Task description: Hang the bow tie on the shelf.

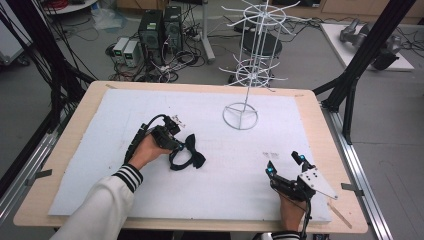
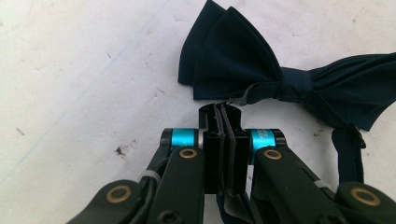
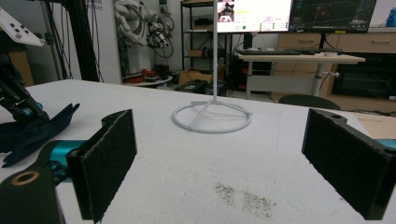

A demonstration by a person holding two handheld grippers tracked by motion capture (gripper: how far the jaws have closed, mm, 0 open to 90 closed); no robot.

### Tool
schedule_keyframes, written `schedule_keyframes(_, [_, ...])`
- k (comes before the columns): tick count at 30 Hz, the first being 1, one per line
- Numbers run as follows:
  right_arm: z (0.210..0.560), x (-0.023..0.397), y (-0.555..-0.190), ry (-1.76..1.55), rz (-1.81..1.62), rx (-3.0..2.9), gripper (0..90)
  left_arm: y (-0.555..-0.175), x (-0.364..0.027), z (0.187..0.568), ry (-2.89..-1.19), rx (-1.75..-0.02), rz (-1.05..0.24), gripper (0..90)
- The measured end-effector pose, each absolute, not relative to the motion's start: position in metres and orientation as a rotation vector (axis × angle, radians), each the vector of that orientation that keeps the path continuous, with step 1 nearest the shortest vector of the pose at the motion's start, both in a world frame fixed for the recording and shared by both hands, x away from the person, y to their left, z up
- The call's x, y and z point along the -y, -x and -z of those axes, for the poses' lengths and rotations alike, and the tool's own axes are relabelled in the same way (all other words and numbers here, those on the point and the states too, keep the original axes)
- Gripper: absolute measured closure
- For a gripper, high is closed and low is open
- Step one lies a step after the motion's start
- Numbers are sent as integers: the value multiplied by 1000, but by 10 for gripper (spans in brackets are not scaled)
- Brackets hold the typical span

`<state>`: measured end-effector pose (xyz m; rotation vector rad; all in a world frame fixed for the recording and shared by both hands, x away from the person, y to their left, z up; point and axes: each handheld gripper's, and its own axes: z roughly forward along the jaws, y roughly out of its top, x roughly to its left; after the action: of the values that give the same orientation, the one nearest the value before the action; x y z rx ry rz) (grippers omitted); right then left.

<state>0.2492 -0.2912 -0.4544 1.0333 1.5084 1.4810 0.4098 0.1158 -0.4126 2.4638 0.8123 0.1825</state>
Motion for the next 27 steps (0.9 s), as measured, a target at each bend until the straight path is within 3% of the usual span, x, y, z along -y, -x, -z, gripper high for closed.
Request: schedule_keyframes(27, [455, 291, -249, -1037, -1480, -1508, 93, -395, -123, 389, -2204, -680, -276, 882])
